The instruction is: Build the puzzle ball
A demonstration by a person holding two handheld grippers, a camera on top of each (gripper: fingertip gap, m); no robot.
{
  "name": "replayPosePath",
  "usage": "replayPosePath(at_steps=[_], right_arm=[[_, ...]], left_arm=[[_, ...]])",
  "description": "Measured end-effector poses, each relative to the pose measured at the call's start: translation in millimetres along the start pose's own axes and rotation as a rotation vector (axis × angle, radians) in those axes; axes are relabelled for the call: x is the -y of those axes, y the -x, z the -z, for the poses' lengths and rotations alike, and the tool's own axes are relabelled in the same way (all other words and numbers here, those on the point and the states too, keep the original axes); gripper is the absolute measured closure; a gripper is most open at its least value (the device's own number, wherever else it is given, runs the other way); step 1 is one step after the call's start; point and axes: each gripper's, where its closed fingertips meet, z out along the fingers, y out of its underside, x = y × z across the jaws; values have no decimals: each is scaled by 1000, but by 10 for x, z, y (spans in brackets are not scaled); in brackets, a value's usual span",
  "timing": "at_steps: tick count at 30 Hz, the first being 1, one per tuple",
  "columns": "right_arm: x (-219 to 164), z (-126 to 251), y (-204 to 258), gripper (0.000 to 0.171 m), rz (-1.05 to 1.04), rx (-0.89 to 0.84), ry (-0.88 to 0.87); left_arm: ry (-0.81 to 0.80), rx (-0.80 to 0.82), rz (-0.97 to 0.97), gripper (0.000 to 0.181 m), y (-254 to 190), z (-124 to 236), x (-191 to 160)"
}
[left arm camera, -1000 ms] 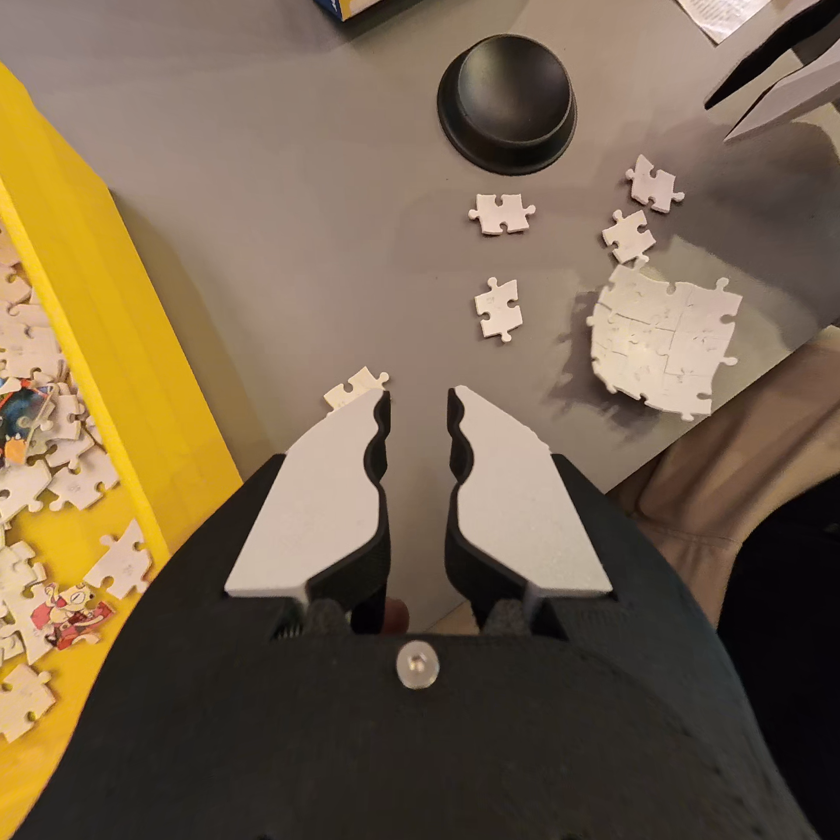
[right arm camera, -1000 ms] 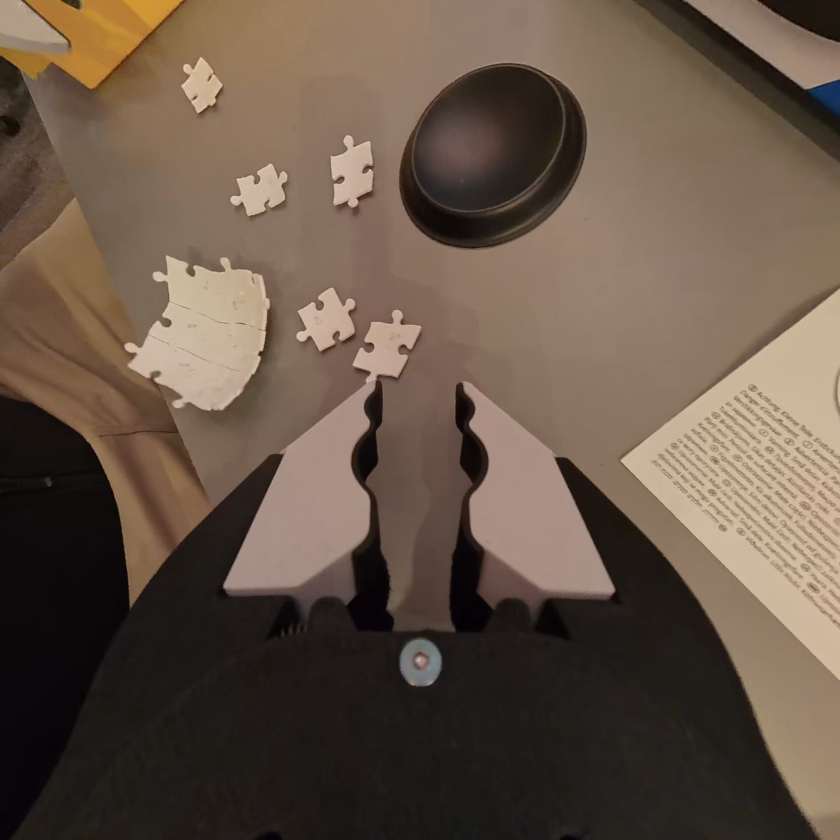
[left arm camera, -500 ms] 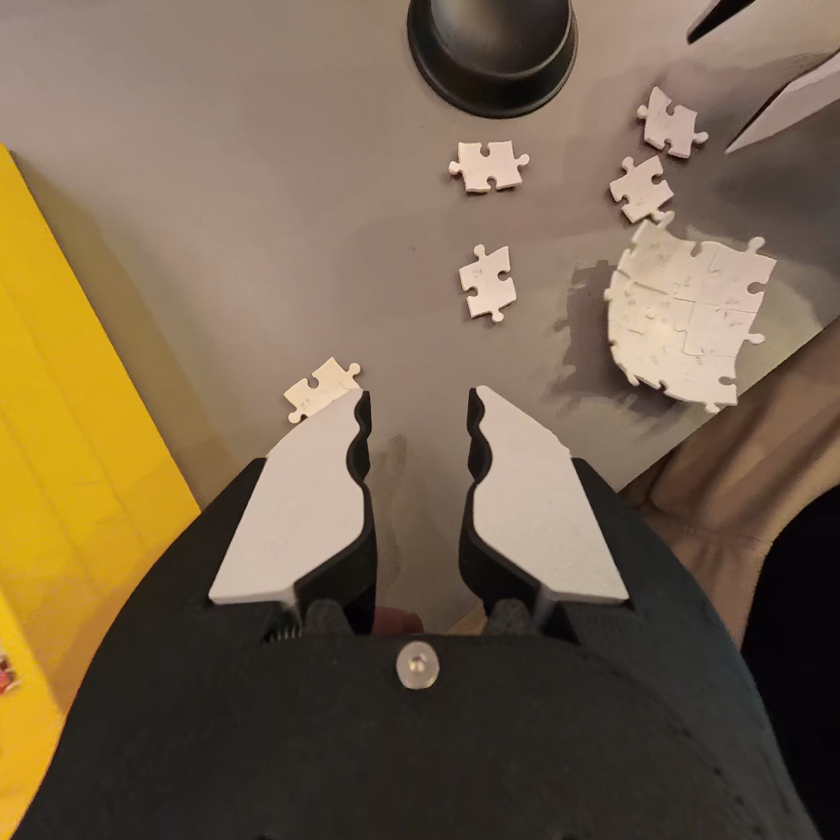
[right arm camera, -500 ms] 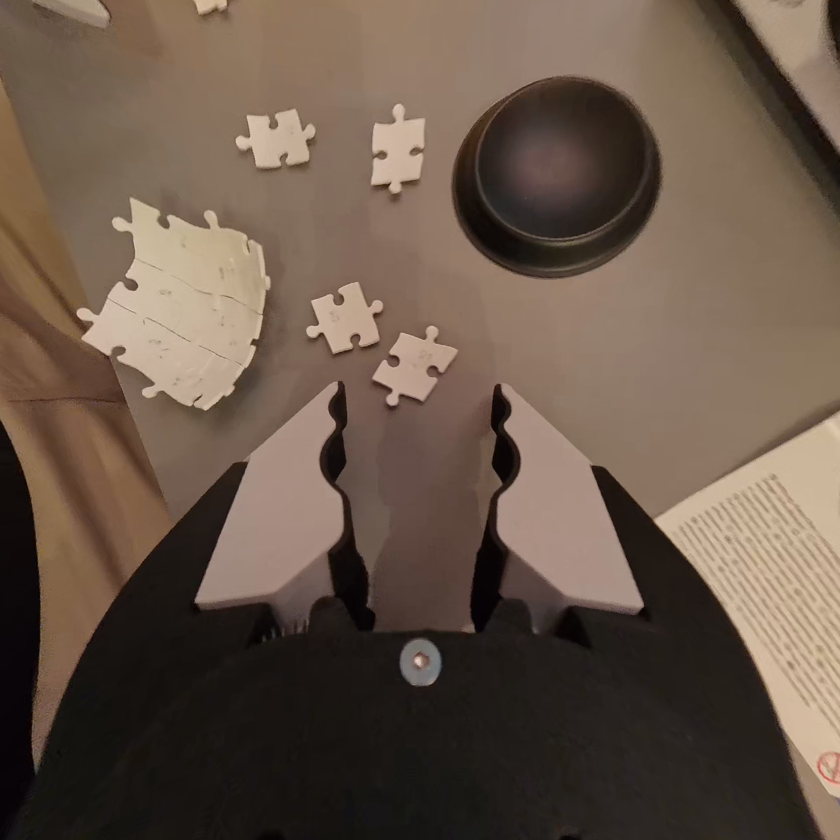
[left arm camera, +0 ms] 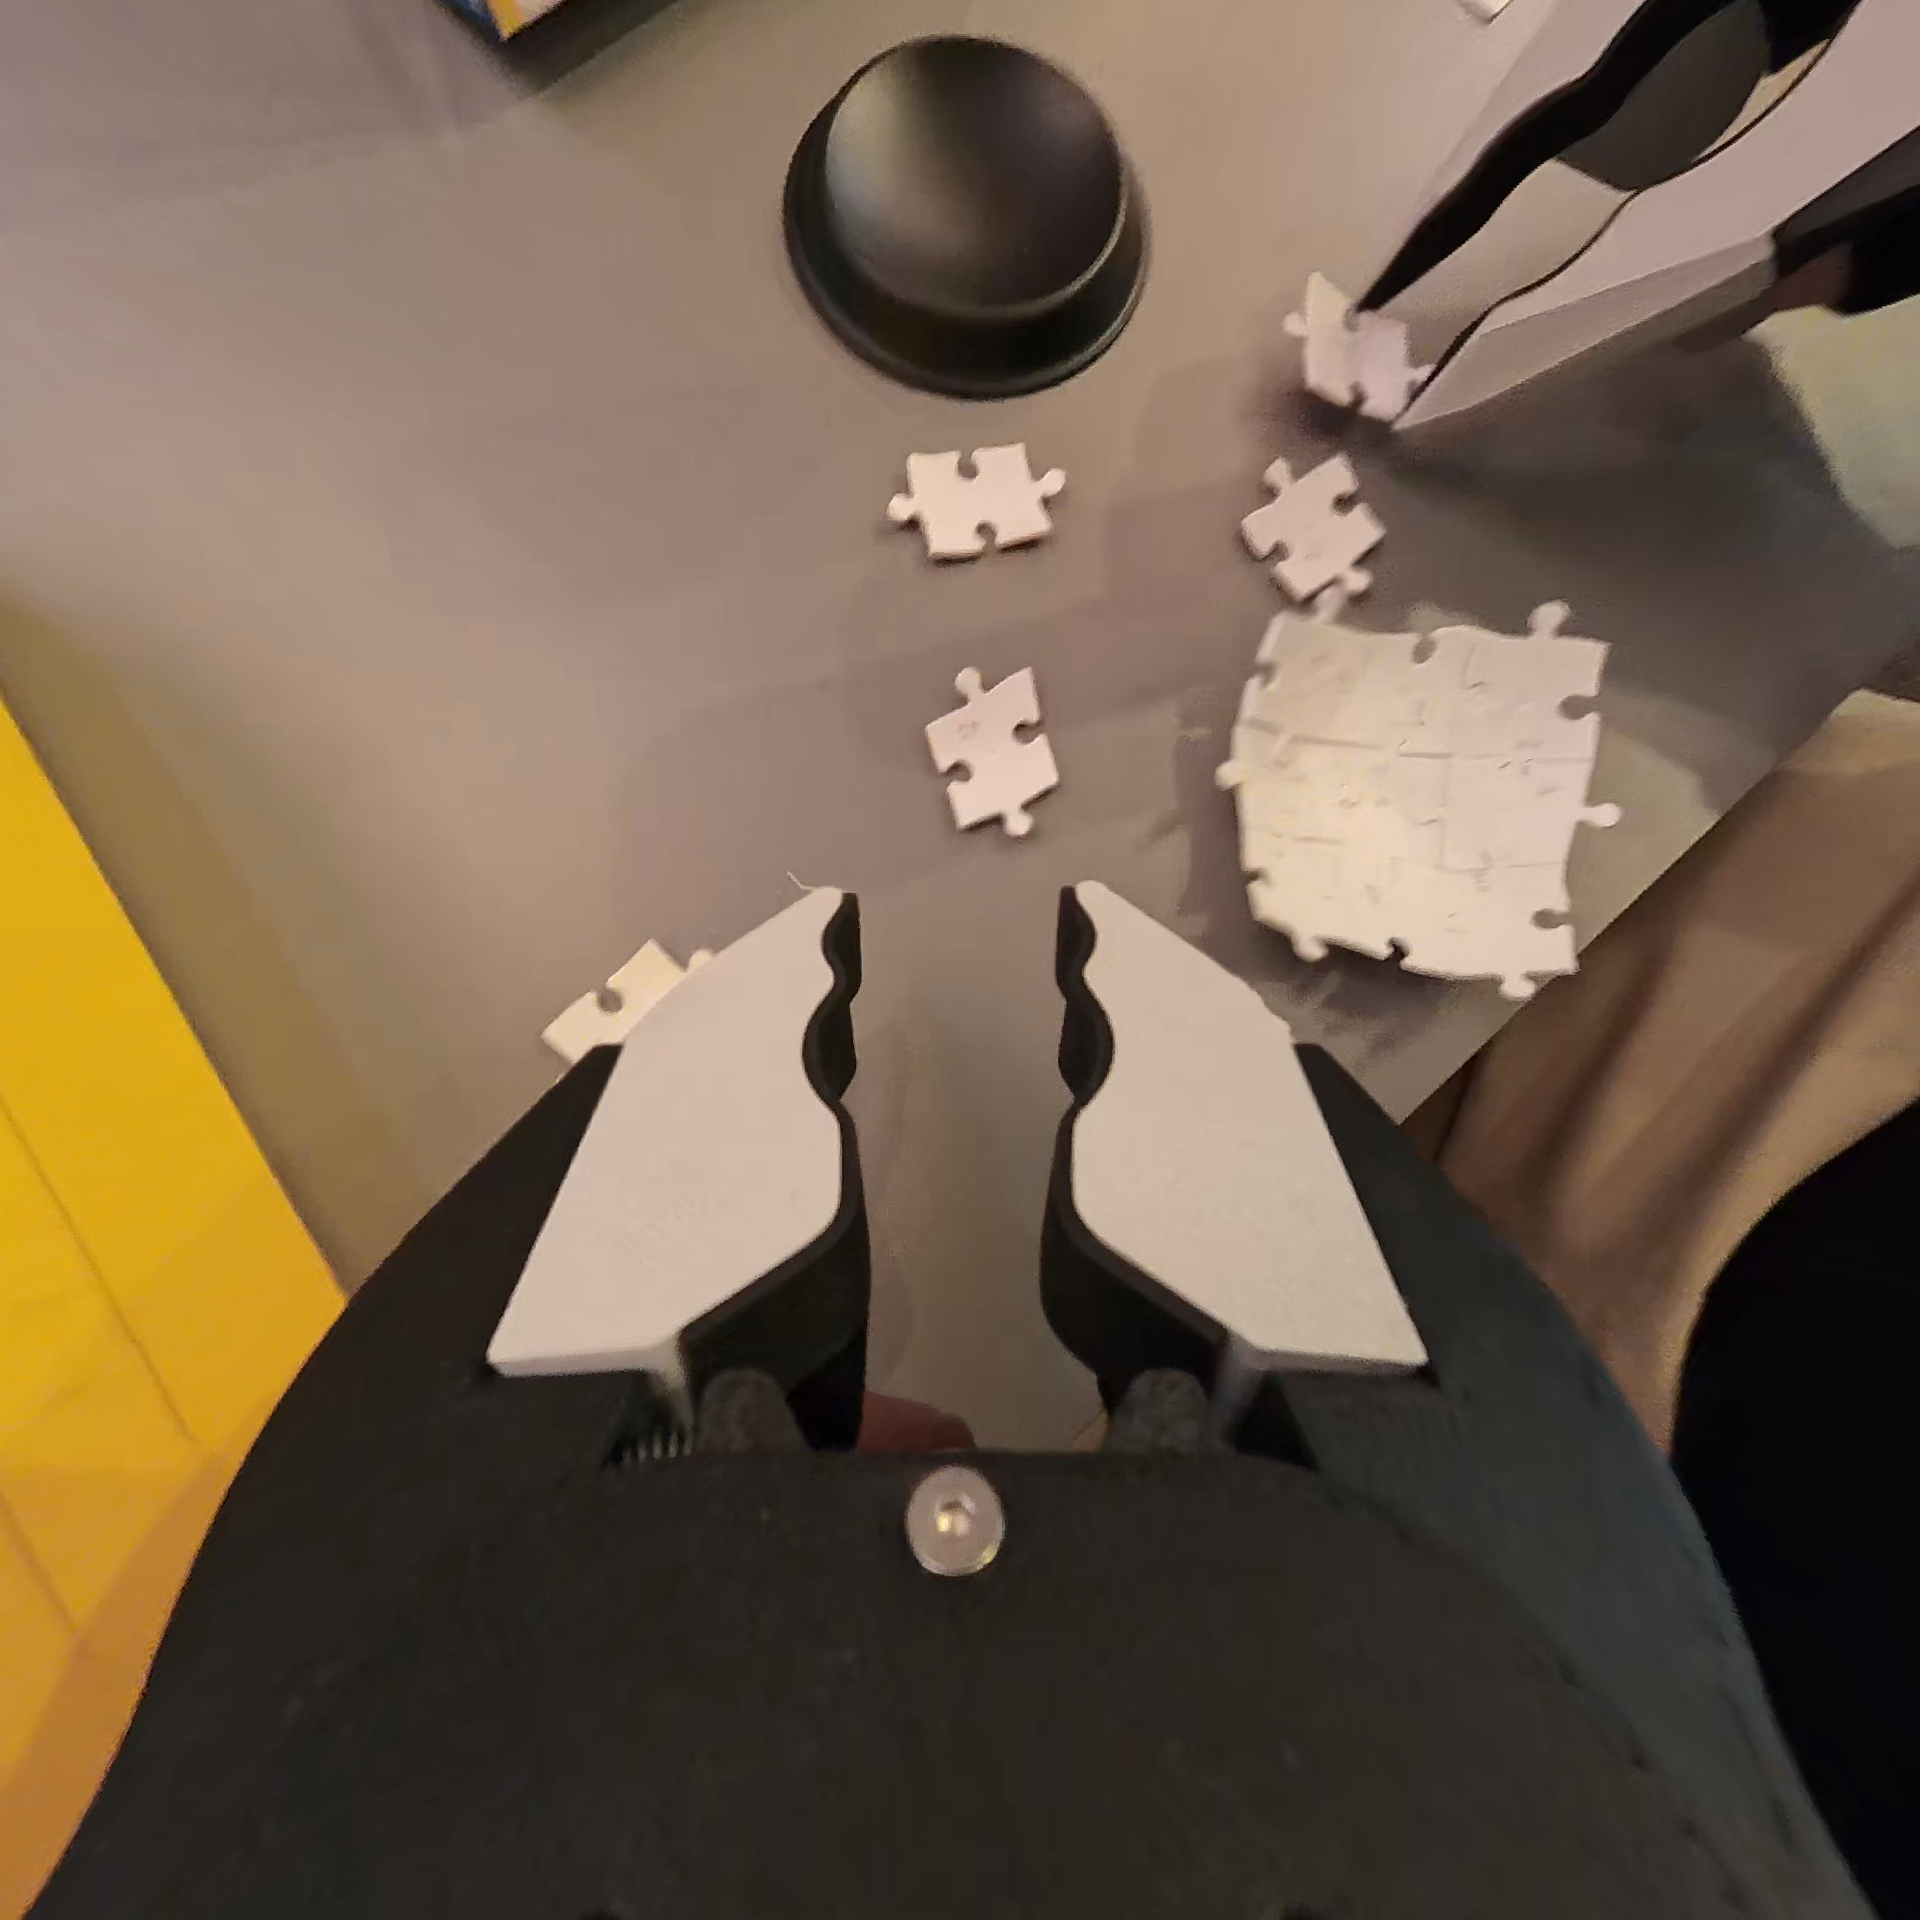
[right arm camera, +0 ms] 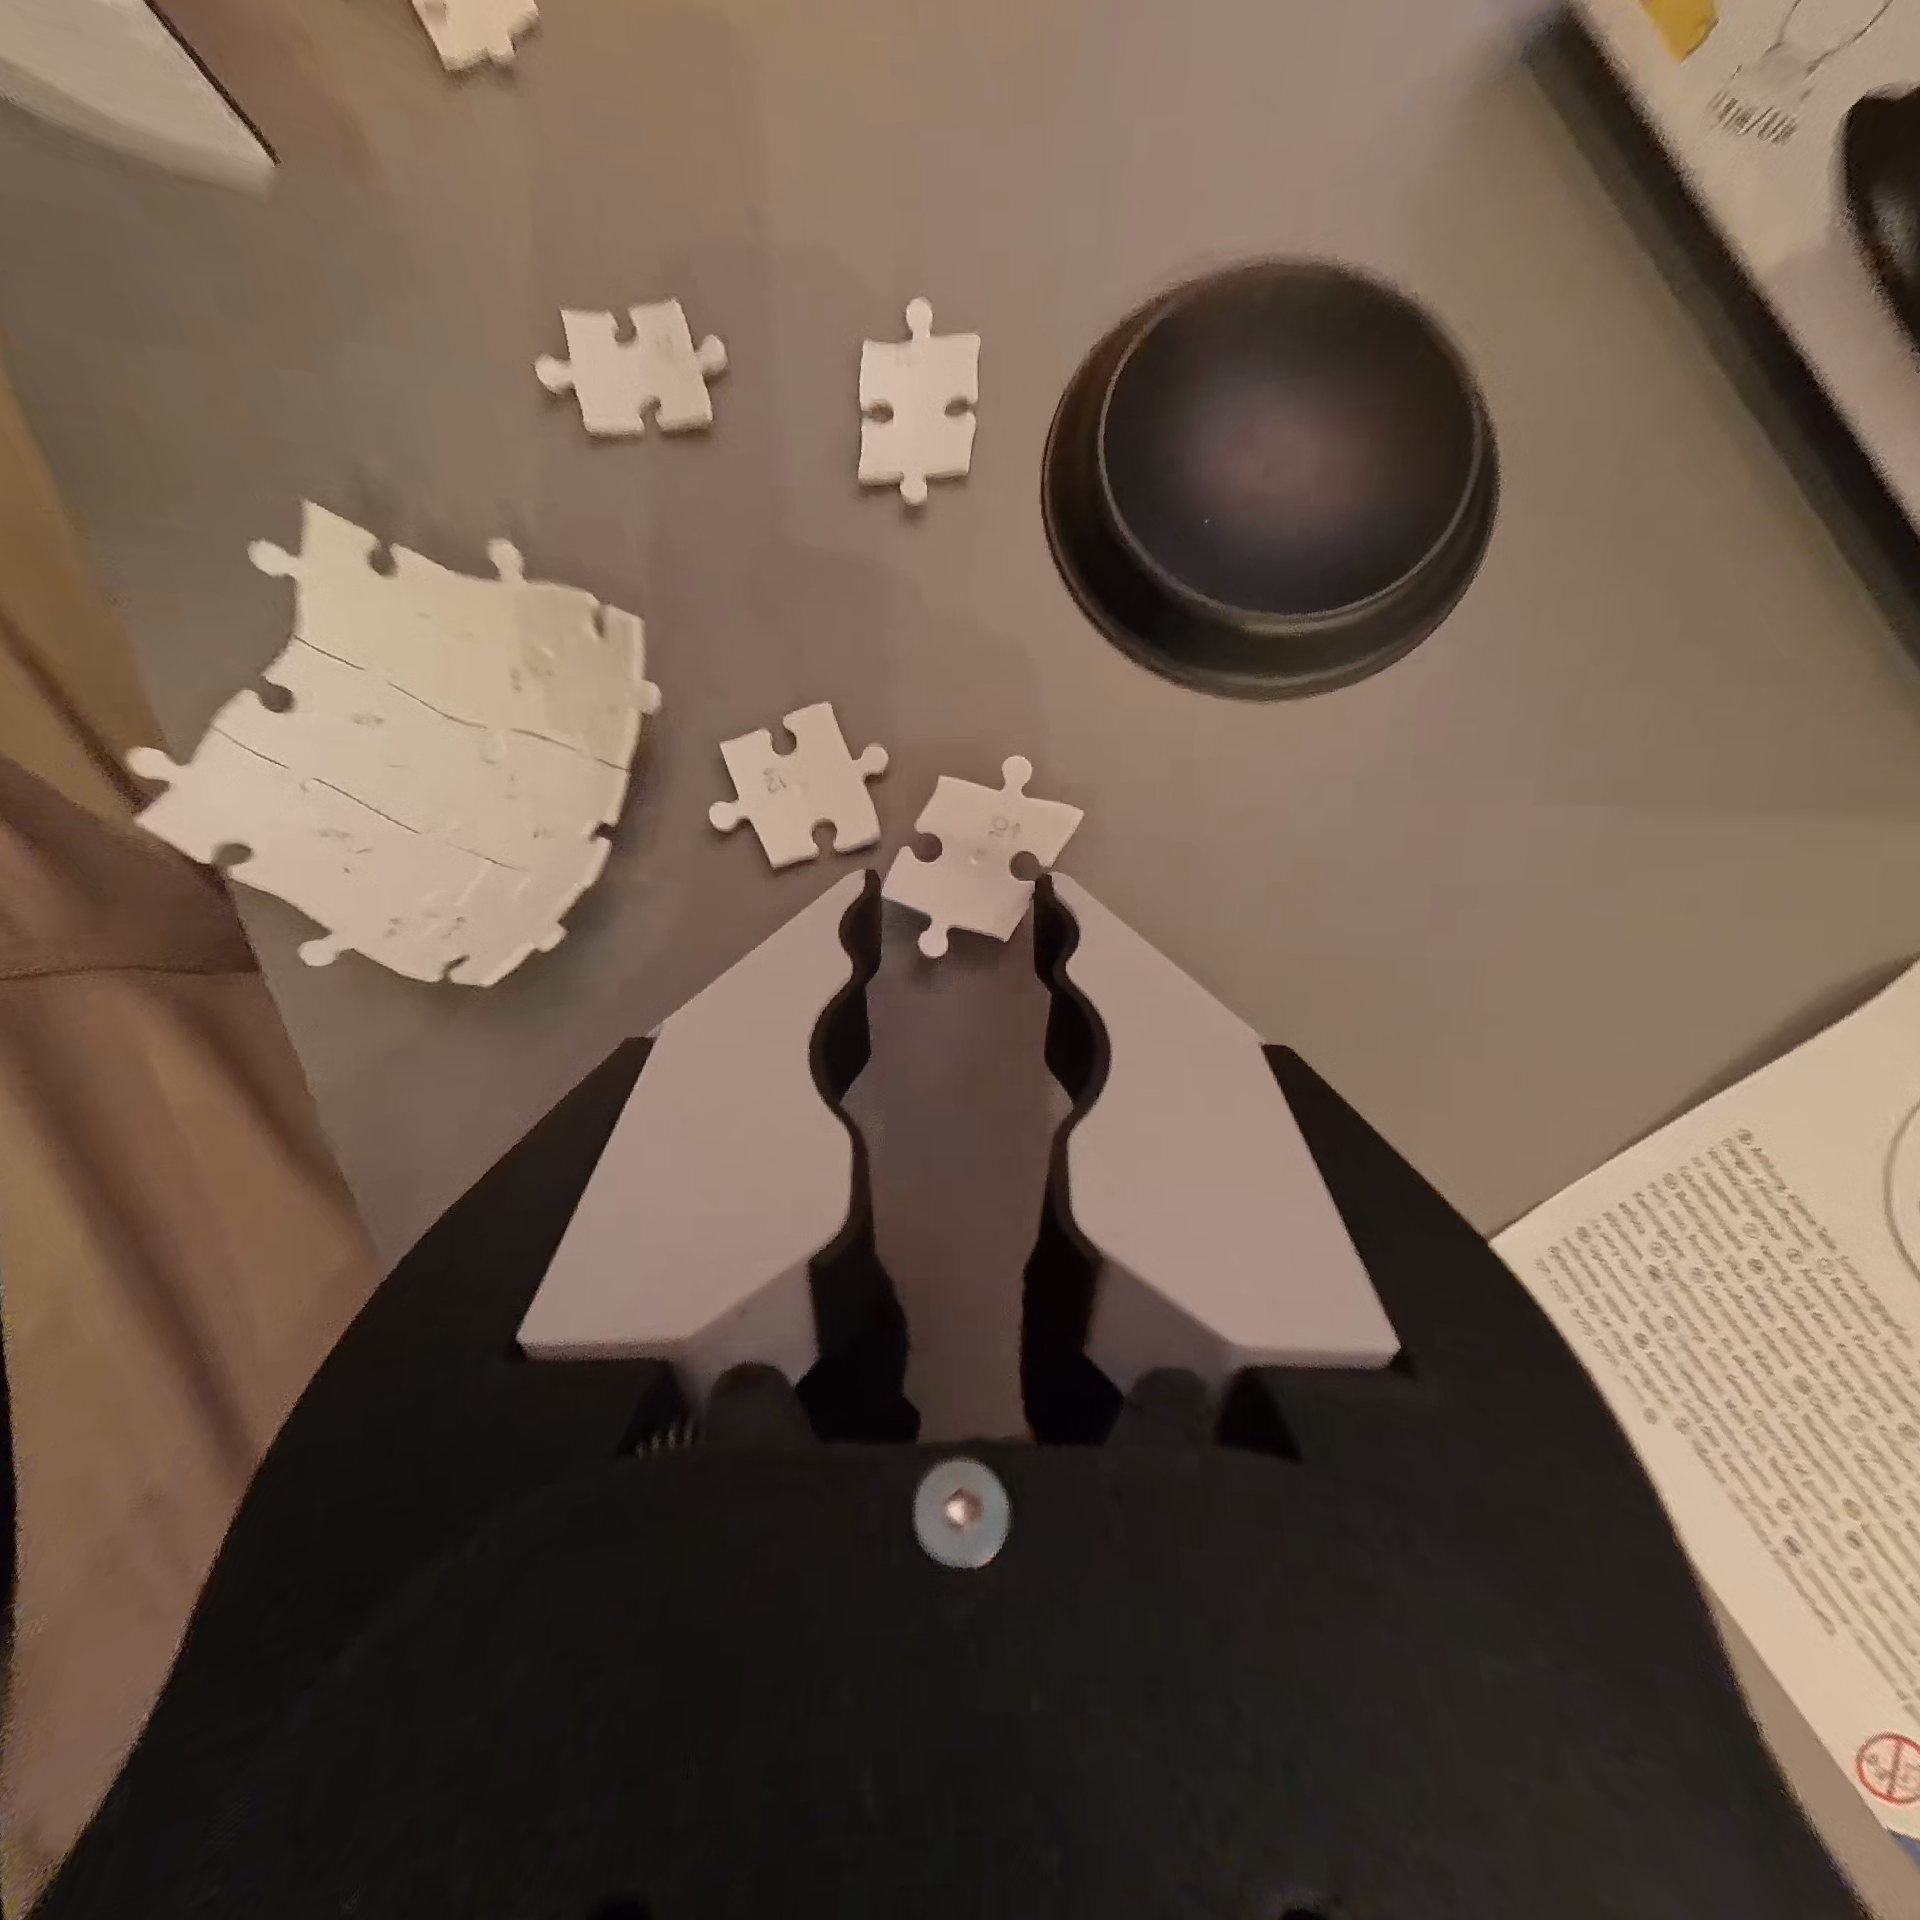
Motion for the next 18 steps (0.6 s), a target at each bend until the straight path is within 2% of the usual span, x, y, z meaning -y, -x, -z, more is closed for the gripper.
replayPosePath(at_steps=[5,9,11,13,16,18], right_arm=[[443,311,166,143,42,36,-216],[726,477,386,143,129,36,-334],[813,522,497,143,195,24,-365],[841,549,487,143,242,-34,-369],[880,602,498,143,262,-30,-402],[872,585,508,143,293,-42,-395]], left_arm=[[-124,-169,27,146,-394,-38,411],[-229,-399,117,148,-778,-57,764],[-252,-514,187,149,-897,-61,855],[-252,-612,239,155,-962,-64,876],[-289,-734,305,168,-976,0,915],[-321,-800,317,167,-968,88,965]])
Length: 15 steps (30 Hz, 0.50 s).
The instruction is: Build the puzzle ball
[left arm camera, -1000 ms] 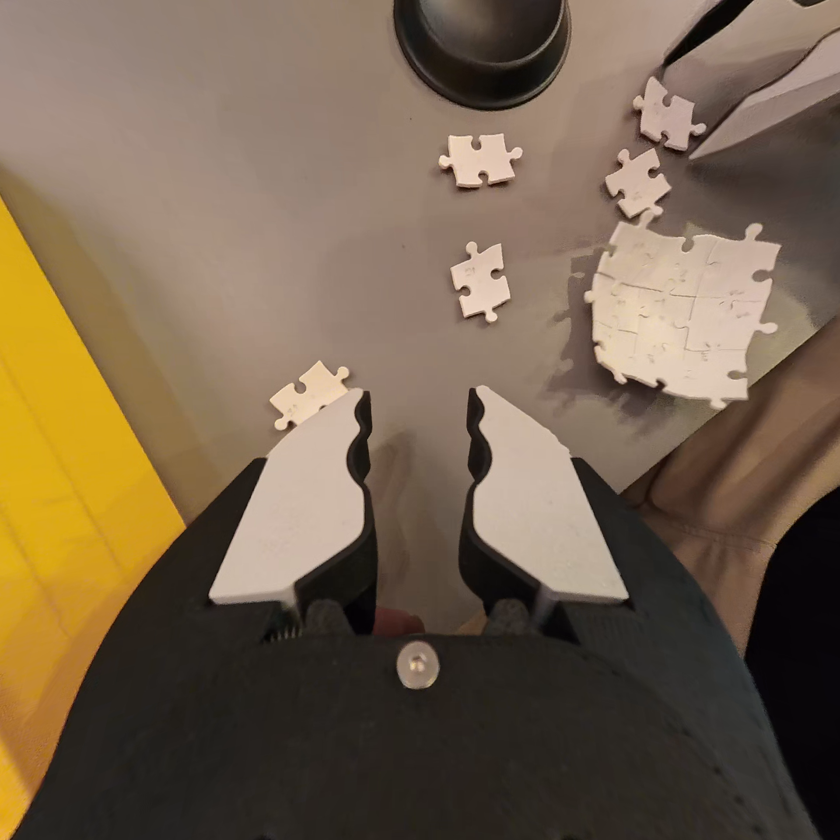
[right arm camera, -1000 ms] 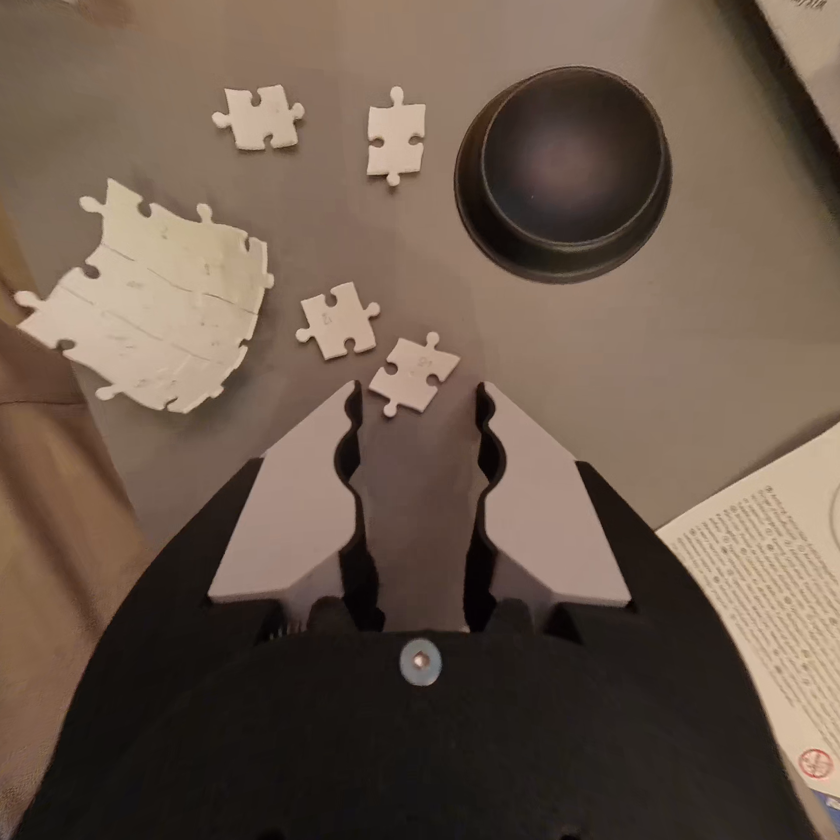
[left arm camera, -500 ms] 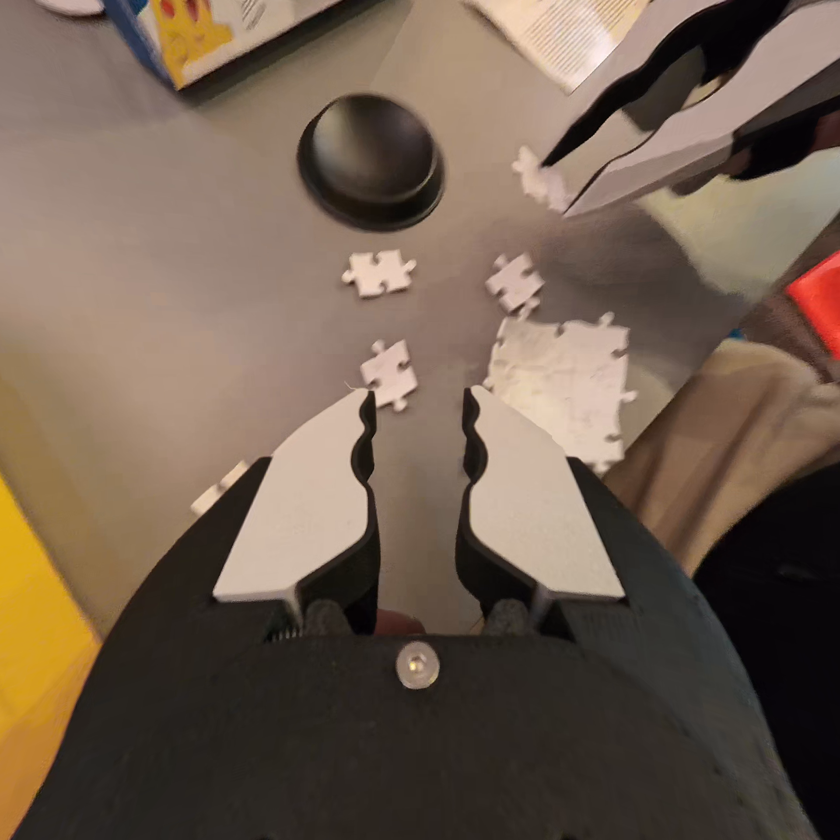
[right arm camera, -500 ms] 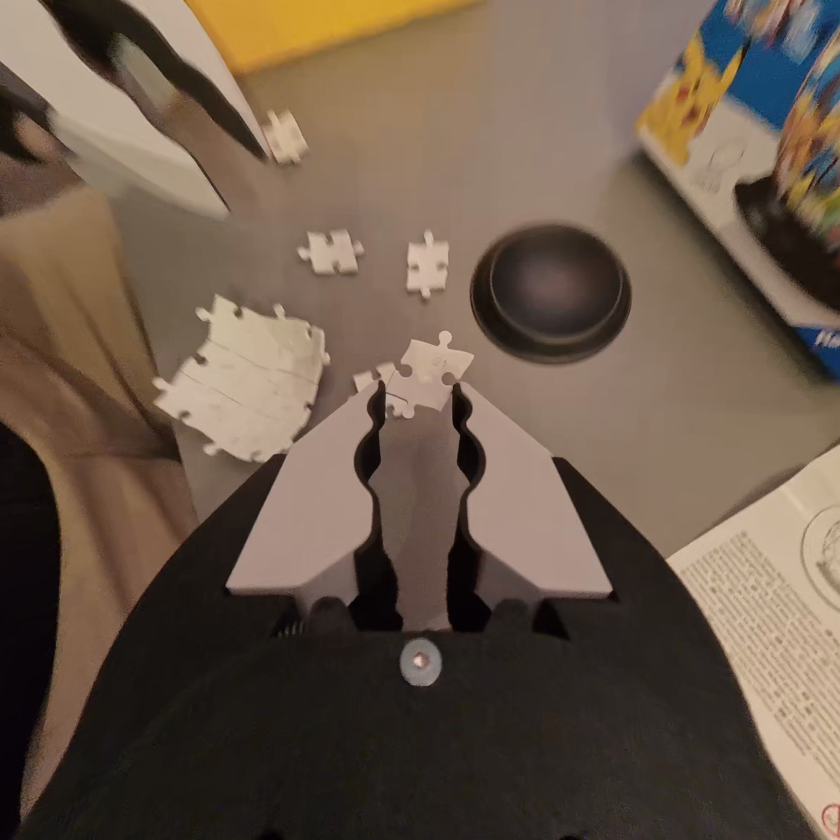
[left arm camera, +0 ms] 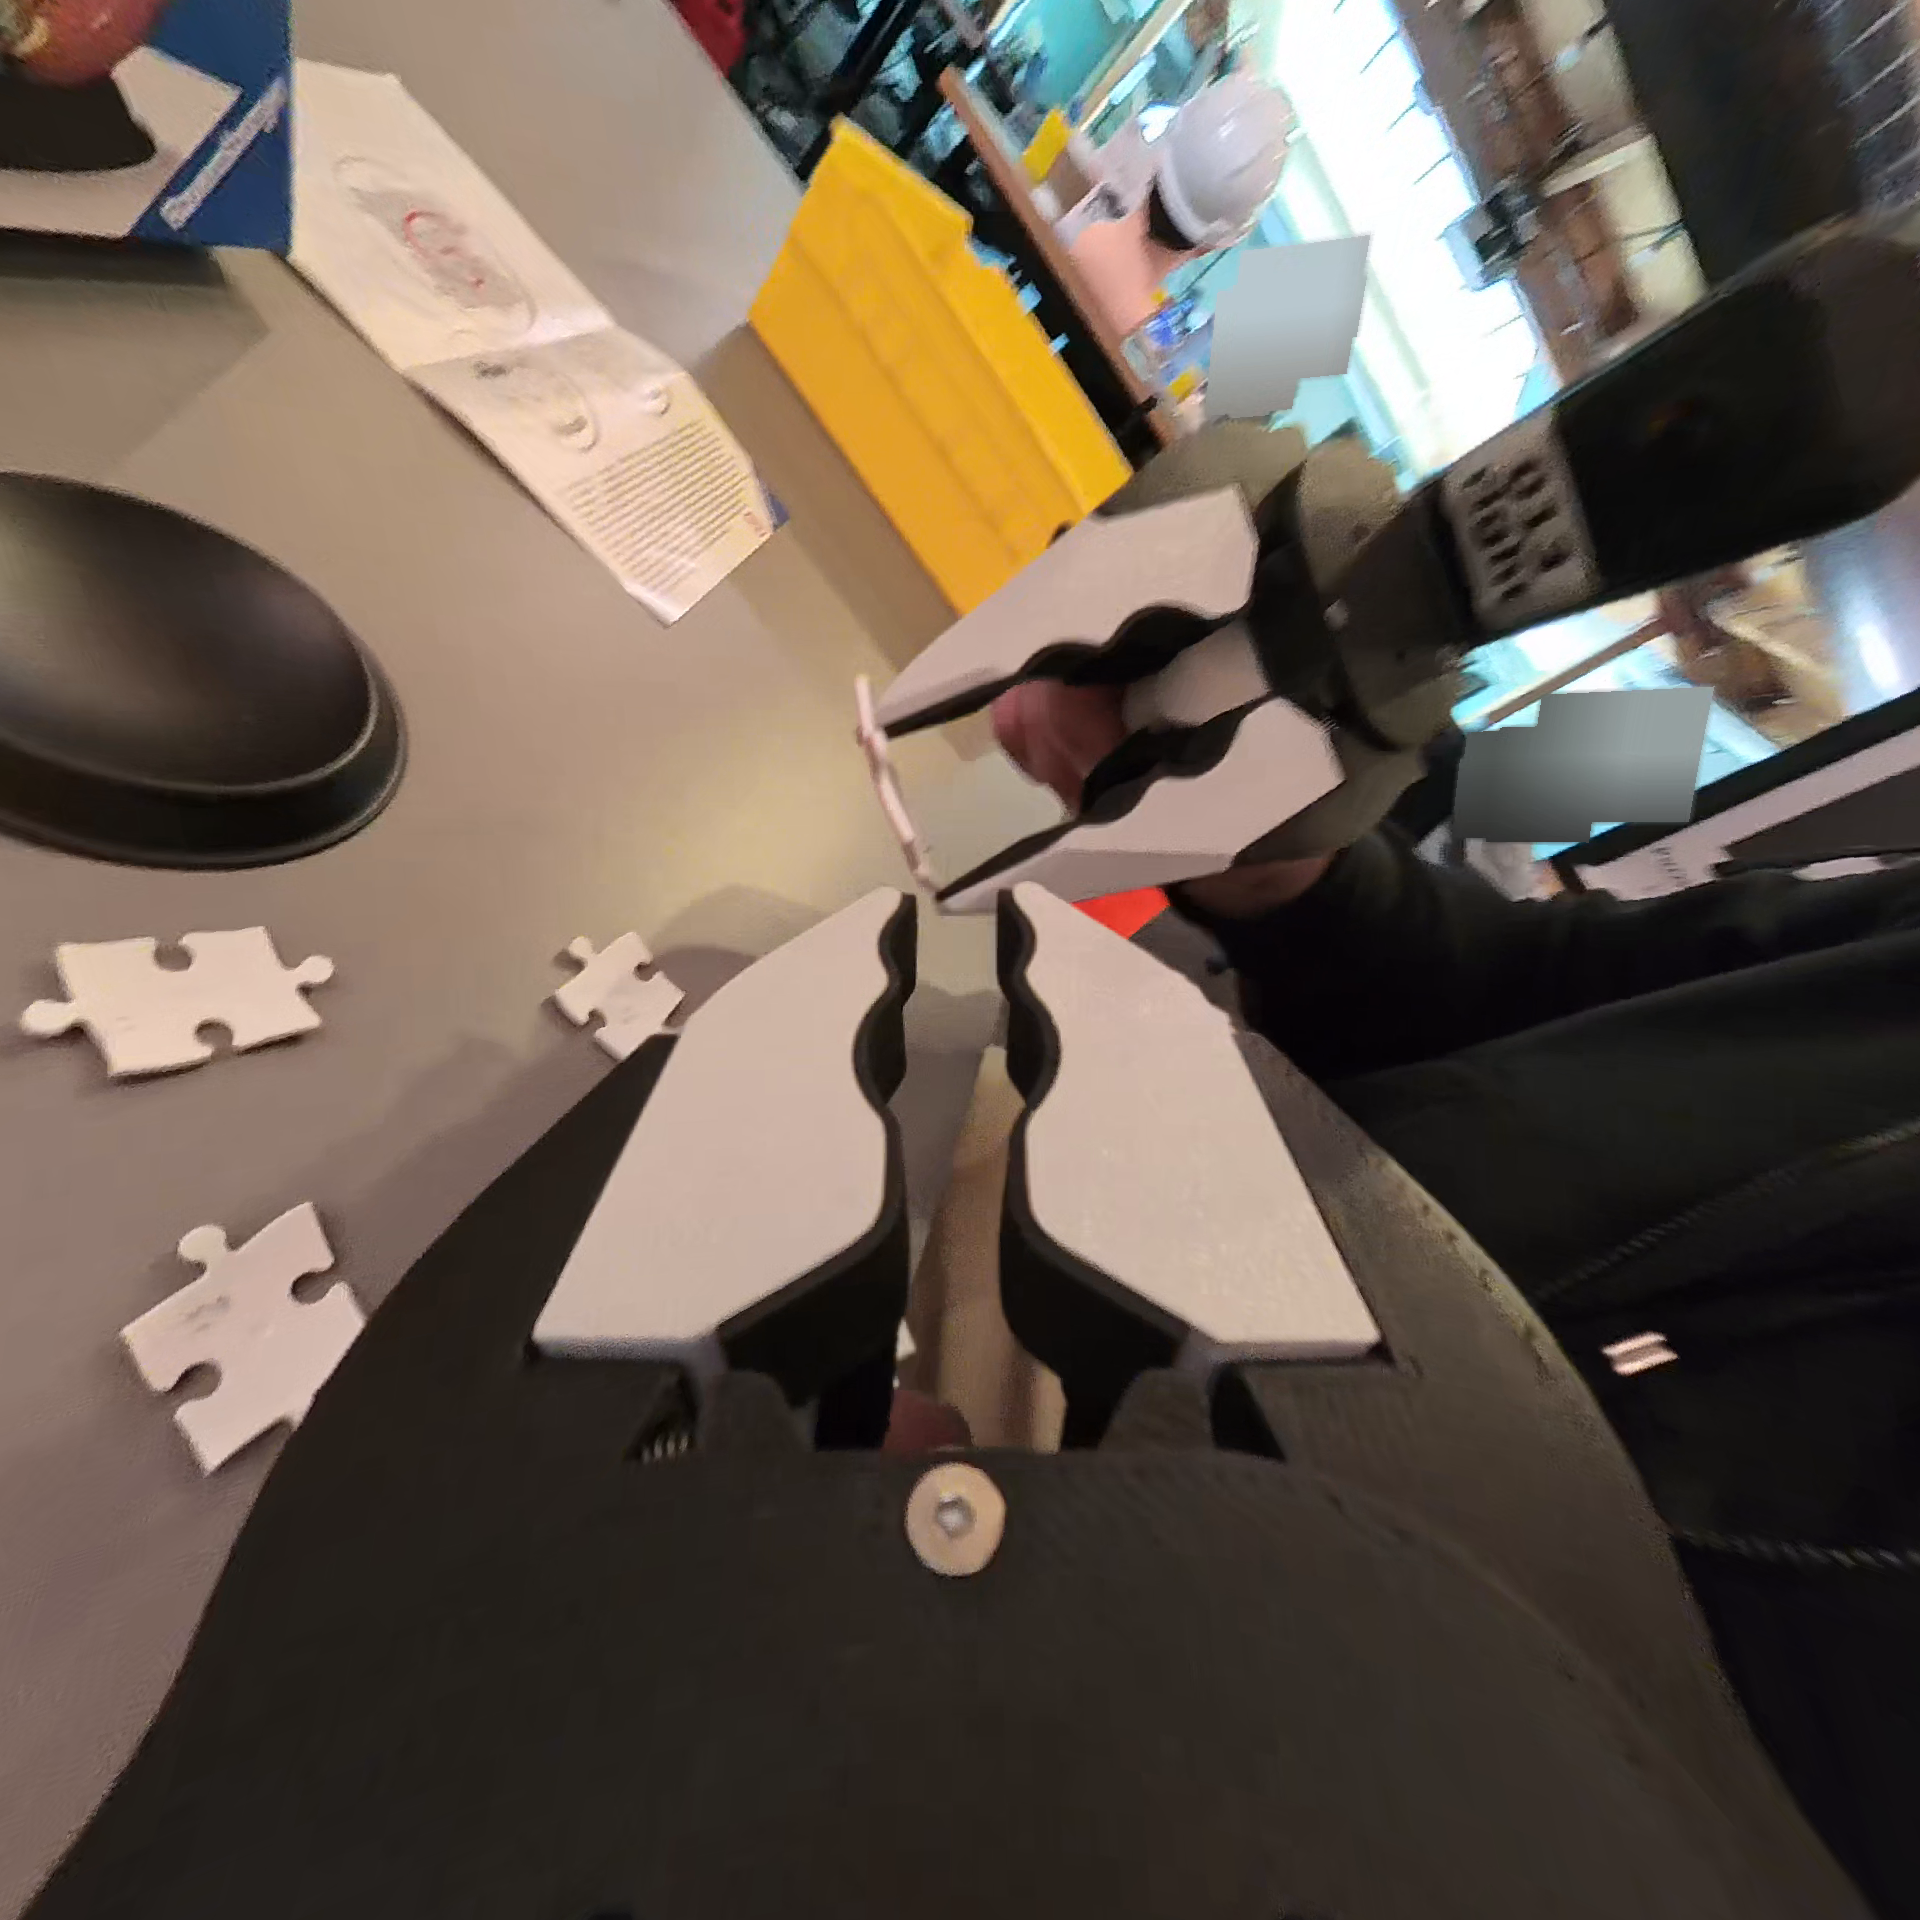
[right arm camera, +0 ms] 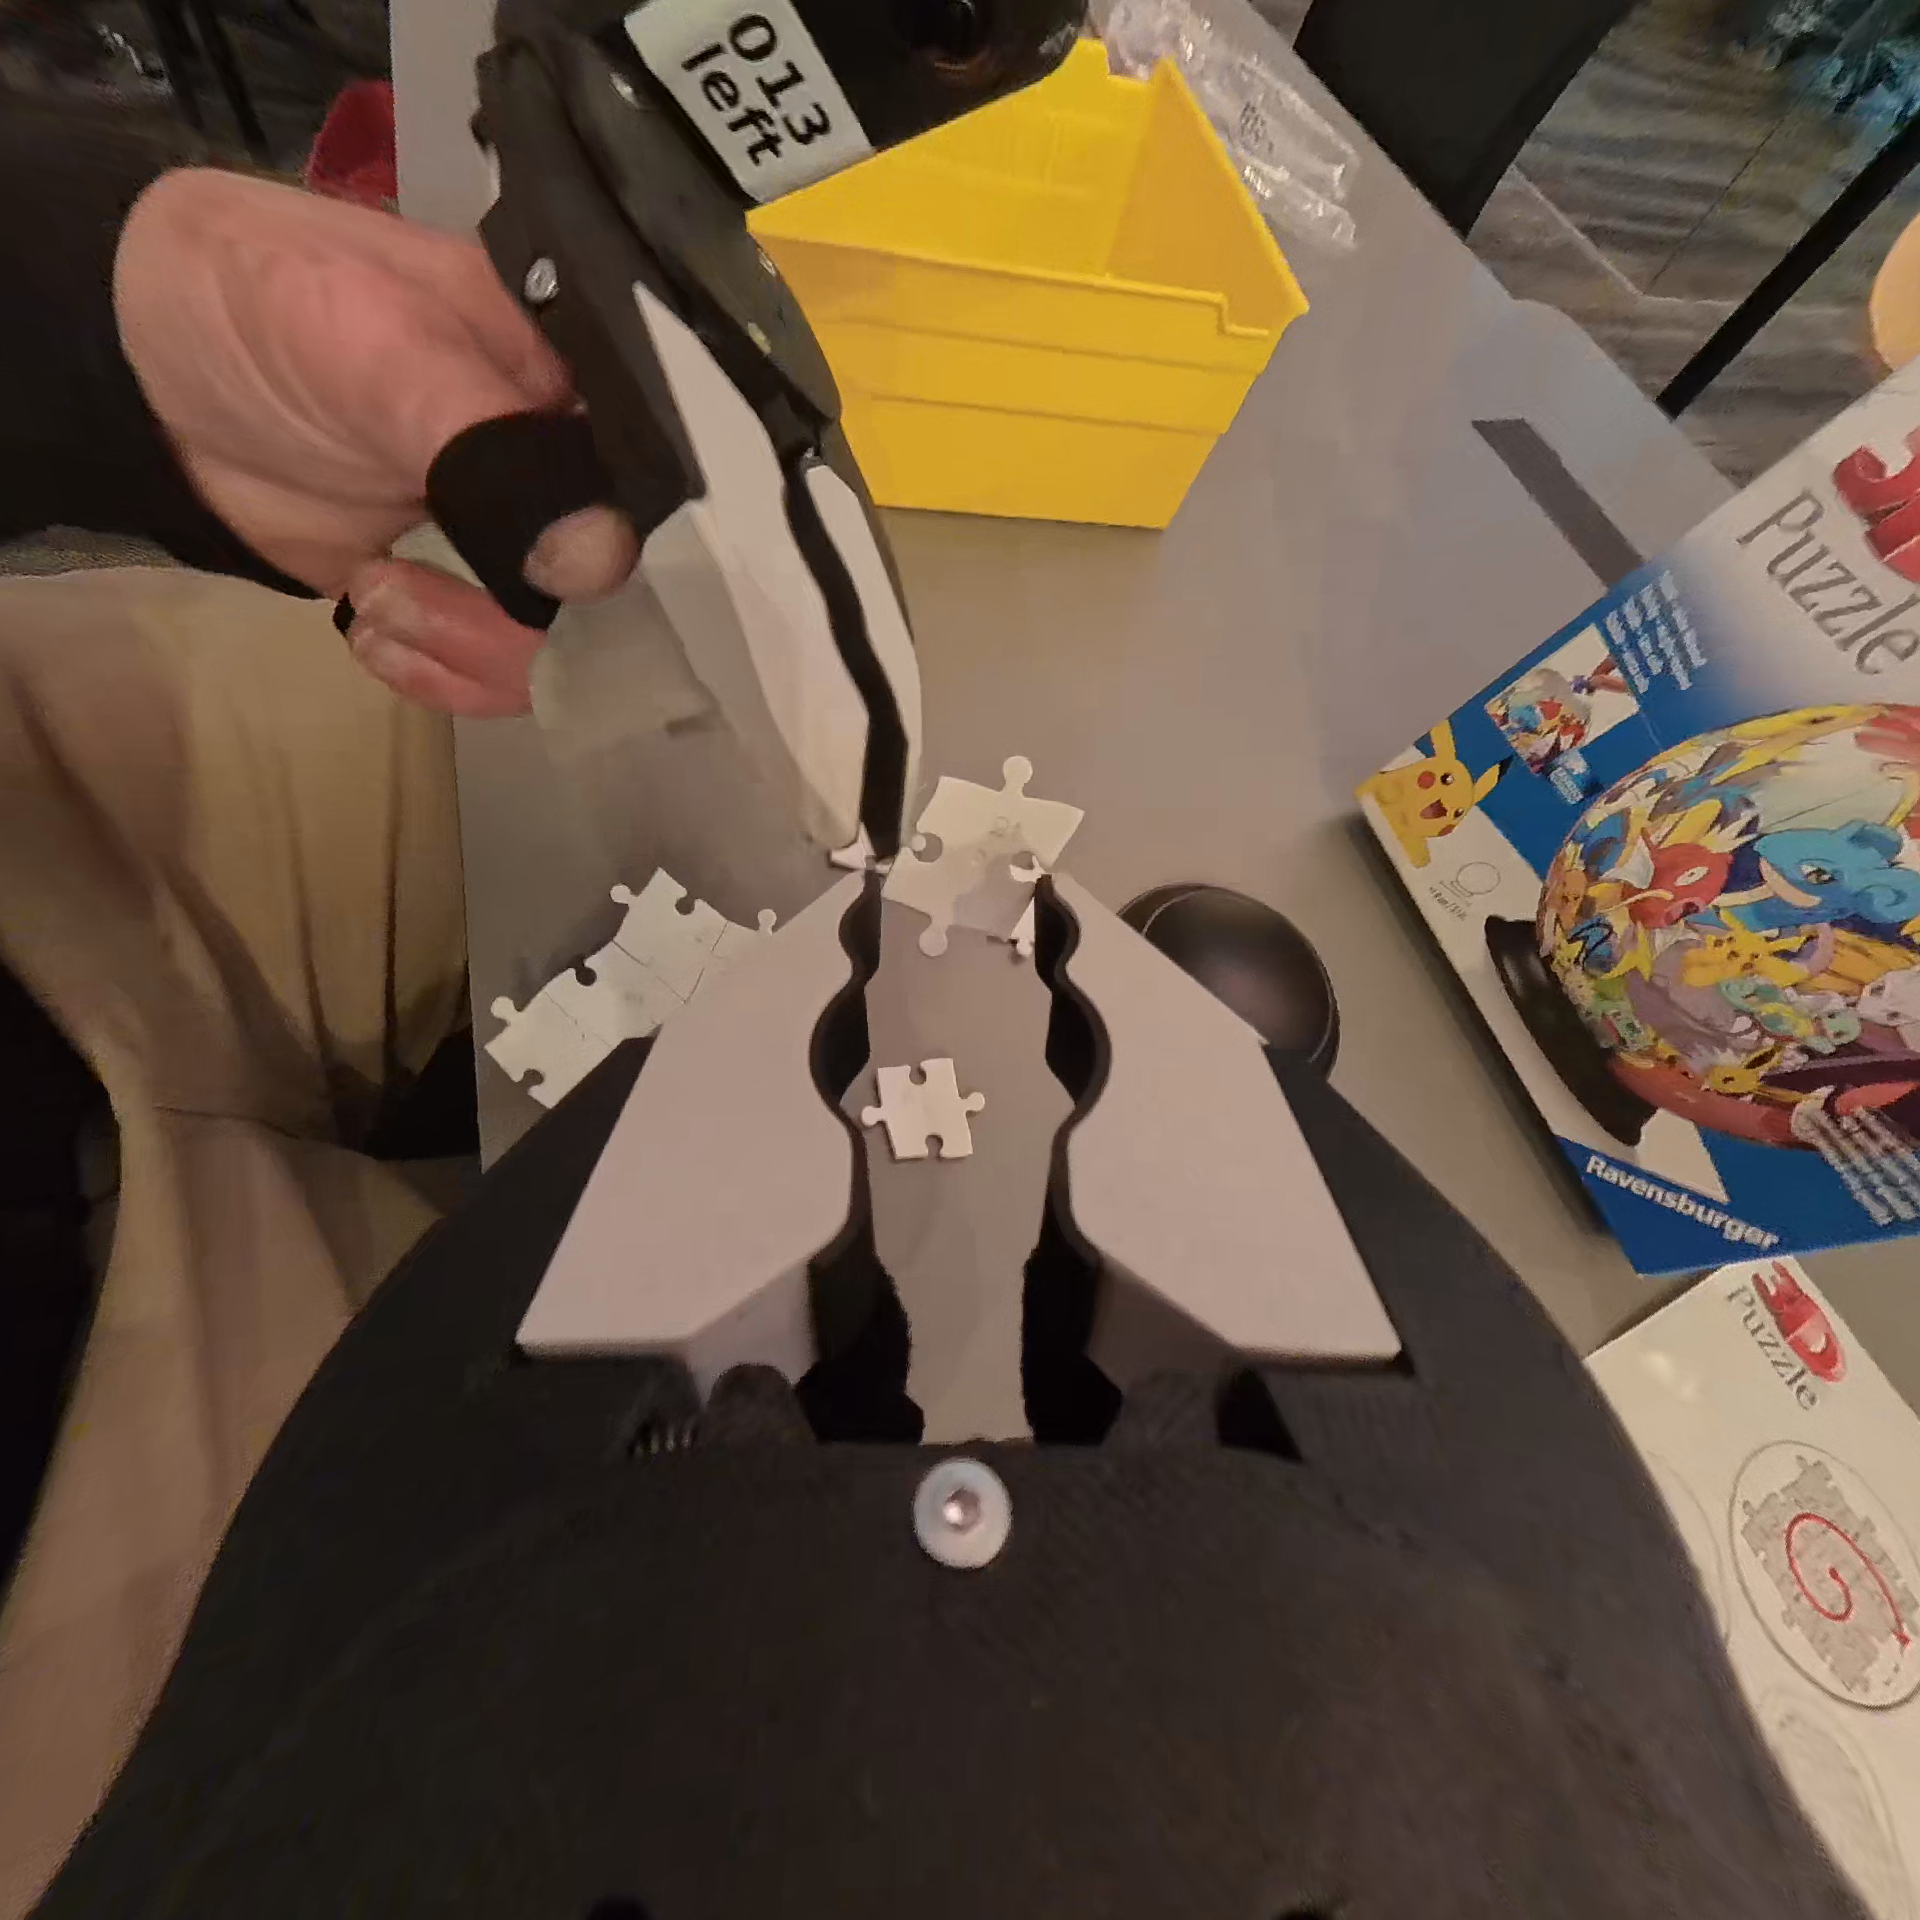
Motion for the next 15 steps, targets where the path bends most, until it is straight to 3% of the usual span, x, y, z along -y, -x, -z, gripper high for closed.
replayPosePath(at_steps=[9,15], right_arm=[[52,-33,24,142,75,-40,-9],[117,47,21,144,-1,43,-72]], left_arm=[[-32,-41,59,178,60,15,48],[16,-24,35,179,80,75,32]])
